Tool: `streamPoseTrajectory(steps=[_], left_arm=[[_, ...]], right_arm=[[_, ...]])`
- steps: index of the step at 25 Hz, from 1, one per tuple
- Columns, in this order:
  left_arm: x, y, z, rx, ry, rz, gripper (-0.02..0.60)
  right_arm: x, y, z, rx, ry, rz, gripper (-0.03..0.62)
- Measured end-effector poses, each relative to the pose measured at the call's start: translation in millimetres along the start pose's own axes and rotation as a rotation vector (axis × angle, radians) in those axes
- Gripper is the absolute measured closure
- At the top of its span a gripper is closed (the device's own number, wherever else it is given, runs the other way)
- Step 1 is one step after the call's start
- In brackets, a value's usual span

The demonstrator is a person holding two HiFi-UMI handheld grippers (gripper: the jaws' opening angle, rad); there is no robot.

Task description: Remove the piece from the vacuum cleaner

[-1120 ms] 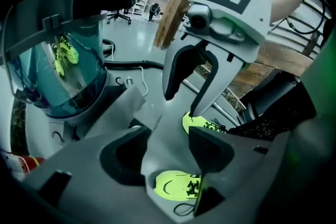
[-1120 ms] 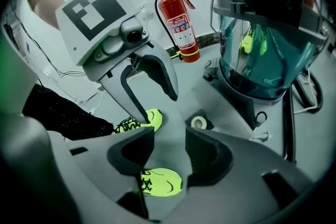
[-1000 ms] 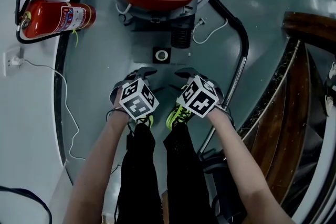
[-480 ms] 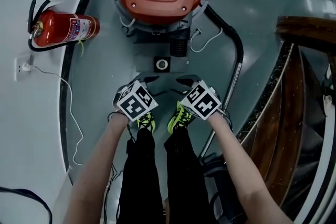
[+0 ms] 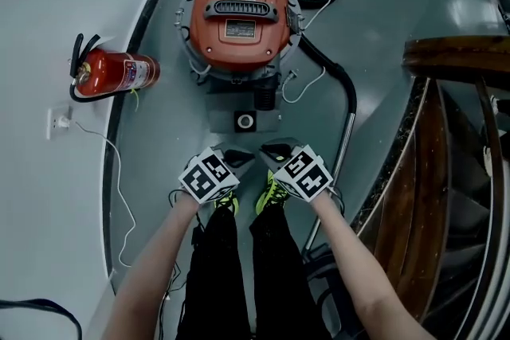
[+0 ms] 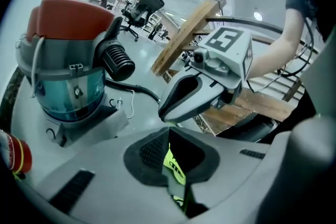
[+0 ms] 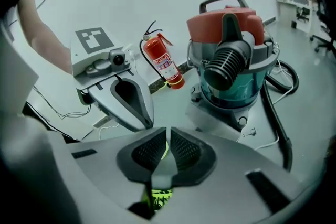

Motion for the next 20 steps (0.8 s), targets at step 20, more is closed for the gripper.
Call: streamPoseTrajectory(steps=[20], left_arm=[[89, -68, -91, 0.152, -0.022, -0.072, 0.569]], right_arm=[[-49, -61, -134, 0.066, 0.006, 0.096, 0.571]])
Point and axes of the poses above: the fingertips, and each gripper's own axes: z forward along the fingers, x to its right, y out of its underside, the point moved 4 cm from there along -z, backward along the fingers, and after that the axes turned 12 degrees about y, right-handed, at the moved point
